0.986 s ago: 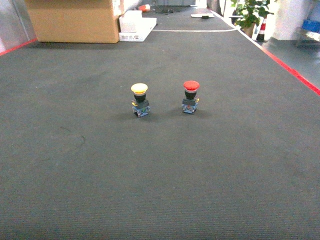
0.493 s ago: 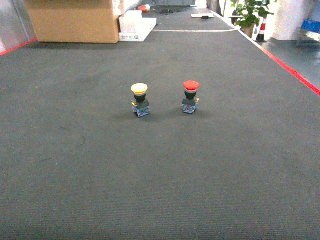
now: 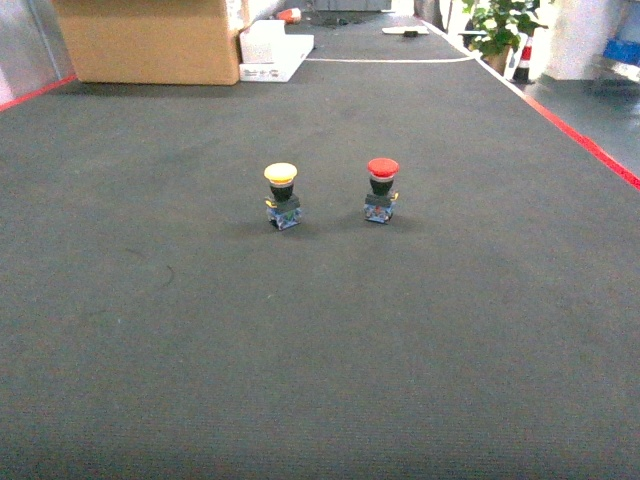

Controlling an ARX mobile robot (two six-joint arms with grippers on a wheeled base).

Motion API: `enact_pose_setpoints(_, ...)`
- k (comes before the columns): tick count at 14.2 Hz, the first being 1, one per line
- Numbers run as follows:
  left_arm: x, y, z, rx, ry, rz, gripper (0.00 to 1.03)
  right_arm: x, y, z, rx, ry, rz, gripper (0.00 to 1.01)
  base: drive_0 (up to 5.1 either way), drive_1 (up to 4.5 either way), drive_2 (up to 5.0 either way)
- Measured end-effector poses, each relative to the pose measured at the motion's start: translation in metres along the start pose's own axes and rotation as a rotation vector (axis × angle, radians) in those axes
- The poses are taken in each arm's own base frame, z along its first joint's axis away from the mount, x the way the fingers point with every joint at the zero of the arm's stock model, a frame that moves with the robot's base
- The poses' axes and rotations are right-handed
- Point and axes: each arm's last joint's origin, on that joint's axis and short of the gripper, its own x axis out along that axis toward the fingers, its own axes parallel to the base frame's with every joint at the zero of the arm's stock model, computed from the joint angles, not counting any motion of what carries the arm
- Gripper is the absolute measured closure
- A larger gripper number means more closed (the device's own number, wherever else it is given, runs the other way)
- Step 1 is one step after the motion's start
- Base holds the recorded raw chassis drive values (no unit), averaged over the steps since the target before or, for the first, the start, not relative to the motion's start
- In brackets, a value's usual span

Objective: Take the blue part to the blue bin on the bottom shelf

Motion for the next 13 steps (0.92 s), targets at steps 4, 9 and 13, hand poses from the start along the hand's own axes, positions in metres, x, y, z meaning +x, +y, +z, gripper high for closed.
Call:
enact_pose_setpoints(4, -0.0004, 0.0003, 0.0003, -0.002, -0.003, 0.0, 0.59, 0.0, 0.0, -0.0001, 0.0, 0.001, 0.0, 0.03, 0.0, -2.11, 2.0)
enact_pose_setpoints(9, -0.0006, 0.0005, 0.0009, -0.006, -0.007, -0.001, 0.59, 0.0, 0.0, -0.0001, 0.0, 0.001, 0.0, 0.03, -1.4, -1.37, -1.4)
enact_pose_setpoints(13, -0.0006, 0.0005, 0.0008, -0.005, -0.007, -0.001, 0.59, 0.0, 0.0, -0.0001, 0.0, 0.002, 0.0, 0.03, -1.6, -1.65, -1.6)
